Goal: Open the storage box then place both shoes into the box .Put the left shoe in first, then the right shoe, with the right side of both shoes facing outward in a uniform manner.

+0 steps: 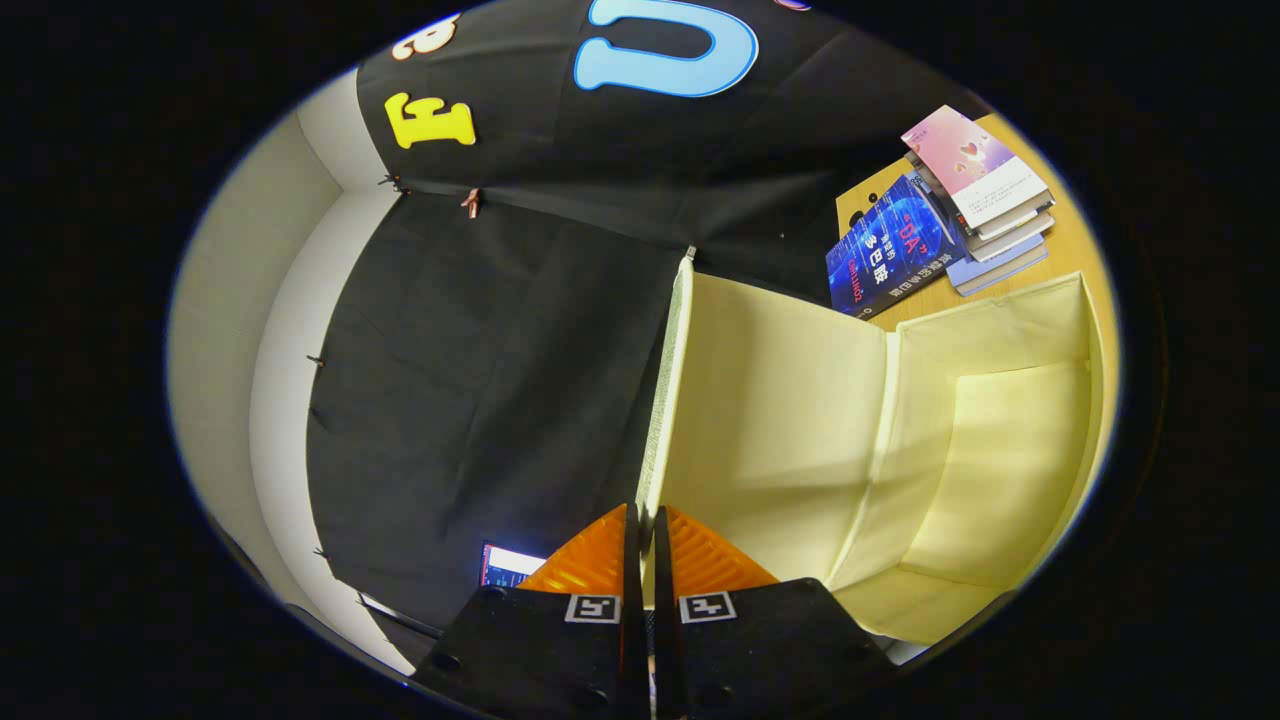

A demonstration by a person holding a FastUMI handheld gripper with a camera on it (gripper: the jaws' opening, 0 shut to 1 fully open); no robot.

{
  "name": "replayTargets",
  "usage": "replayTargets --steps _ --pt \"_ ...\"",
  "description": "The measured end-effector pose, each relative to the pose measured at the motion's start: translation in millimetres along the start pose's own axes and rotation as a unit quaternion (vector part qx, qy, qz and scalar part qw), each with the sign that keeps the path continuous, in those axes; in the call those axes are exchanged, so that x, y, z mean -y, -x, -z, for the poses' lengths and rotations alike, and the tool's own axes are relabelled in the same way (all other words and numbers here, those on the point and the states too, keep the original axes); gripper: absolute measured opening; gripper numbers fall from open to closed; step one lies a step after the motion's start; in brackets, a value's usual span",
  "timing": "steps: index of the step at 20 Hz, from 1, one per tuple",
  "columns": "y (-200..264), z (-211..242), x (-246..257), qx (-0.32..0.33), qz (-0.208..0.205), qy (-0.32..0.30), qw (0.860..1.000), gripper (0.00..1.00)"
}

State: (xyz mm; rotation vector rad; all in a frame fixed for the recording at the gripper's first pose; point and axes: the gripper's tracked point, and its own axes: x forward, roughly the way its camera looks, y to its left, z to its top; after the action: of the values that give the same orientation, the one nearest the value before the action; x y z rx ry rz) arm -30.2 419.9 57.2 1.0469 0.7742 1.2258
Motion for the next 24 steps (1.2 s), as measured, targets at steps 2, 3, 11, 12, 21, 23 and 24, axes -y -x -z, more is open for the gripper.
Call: replayTargets --steps 2,3,11,12,21,23,24 --pt "-17 8 6 -0.012 0.016 0.013 1.000 0.17" --pt "-26 15 7 -0.020 0.016 0.013 1.000 0.17" --pt "-28 35 34 -0.043 0.059 0.006 0.997 0.97" --pt "-20 33 35 -0.040 0.063 0.010 0.997 0.98" --pt "103 -19 88 0.032 0.205 0.139 0.968 0.97" --pt "140 -27 103 0.048 0.256 0.174 0.950 0.97" --pt "160 -29 109 0.052 0.283 0.190 0.939 0.98"
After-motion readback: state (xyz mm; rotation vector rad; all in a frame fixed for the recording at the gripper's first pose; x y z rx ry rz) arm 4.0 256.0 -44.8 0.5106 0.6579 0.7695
